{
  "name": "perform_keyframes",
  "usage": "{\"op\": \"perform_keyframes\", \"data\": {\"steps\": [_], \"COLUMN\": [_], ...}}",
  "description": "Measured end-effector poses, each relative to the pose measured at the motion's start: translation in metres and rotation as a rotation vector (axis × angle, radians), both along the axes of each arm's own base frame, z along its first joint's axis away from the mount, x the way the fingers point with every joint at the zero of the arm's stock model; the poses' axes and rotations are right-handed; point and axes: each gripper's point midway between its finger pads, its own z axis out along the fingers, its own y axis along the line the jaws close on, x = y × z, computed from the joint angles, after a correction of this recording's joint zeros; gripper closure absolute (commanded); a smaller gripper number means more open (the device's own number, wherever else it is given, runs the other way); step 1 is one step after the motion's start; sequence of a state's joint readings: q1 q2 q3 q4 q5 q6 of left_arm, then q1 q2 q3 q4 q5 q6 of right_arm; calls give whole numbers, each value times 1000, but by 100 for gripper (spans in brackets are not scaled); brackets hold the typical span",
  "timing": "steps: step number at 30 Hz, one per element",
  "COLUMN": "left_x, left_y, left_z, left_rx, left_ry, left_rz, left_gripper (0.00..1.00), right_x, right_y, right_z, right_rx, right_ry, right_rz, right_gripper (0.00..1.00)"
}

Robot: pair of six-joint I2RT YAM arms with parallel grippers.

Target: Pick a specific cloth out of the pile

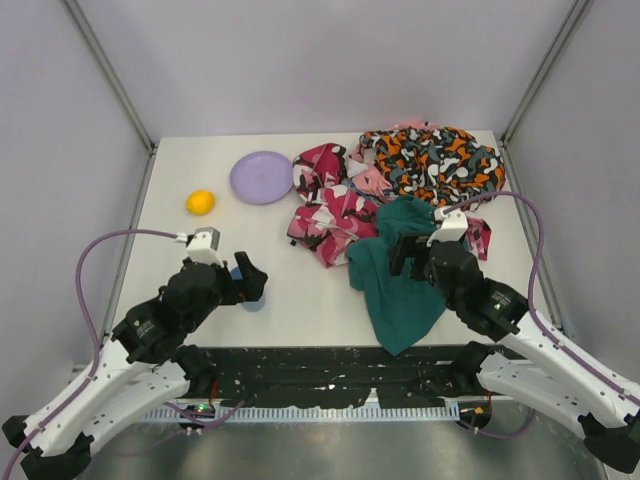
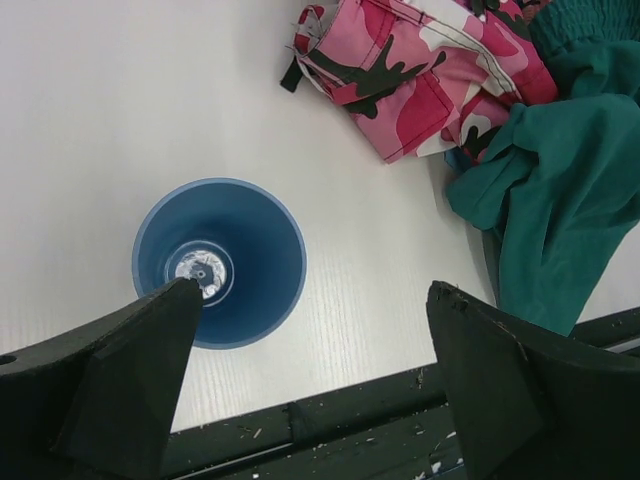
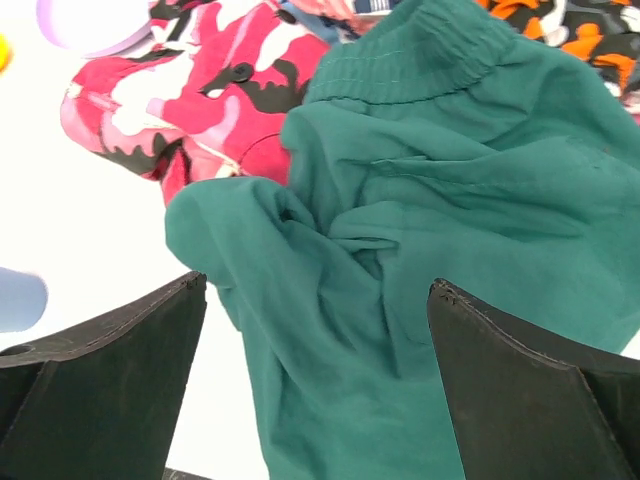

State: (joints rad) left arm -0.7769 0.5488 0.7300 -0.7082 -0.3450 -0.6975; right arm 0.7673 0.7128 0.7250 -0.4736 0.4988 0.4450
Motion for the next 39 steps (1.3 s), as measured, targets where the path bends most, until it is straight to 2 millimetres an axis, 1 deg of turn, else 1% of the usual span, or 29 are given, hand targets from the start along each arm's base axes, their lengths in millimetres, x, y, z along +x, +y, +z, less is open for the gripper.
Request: {"op": "perform_keyframes", "data": {"steps": [2,4,6,8,11,13,18,20,26,30,32,33,34,35,36,37,38,39], "left_x": [0,0,0,-1,-3,-4,-4,-4,-4,-4,-4,-4,-4,-4,-4,-4,-4,-4], "left_y": [3,5,6,8,10,11,11,11,10,9,8,8,8,8,8,8,8,8], "left_z": [0,0,-1,-5,-10,-15,-20,-20,-24,-26,-26,-26,-26,-26,-26,-26,-27,-27], "left_rx": [4,8,9,12,16,19,27,26,35,39,38,39,39,40,40,40,41,41], "left_ry": [-3,-6,-8,-7,-5,-1,7,6,16,25,26,27,27,27,28,28,28,29], "left_rz": [10,18,22,24,26,25,25,25,22,17,15,15,15,15,15,15,15,15], "left_gripper": [0,0,0,0,0,0,0,0,0,0,0,0,0,0,0,0,0,0], "right_x": [-1,-3,-7,-10,-4,4,27,37,75,95,104,108,112,115,117,119,120,120], "right_y": [8,21,36,44,52,52,54,59,87,102,106,108,110,111,110,109,106,103], "right_z": [2,2,-3,-9,-19,-35,-83,-93,-117,-133,-138,-141,-143,-144,-145,-146,-146,-146], "right_rx": [24,61,97,114,109,80,-37,-60,-103,-142,-153,-160,-164,-172,-176,-183,-187,-193], "right_ry": [-2,-5,3,24,54,93,208,228,254,245,237,234,233,233,231,229,226,226], "right_rz": [35,98,169,207,202,160,42,14,-74,-134,-169,-185,-200,-214,-225,-239,-253,-264], "right_gripper": [5,5,5,5,5,5,5,5,5,5,0,12,16,25,31,45,52,68]}}
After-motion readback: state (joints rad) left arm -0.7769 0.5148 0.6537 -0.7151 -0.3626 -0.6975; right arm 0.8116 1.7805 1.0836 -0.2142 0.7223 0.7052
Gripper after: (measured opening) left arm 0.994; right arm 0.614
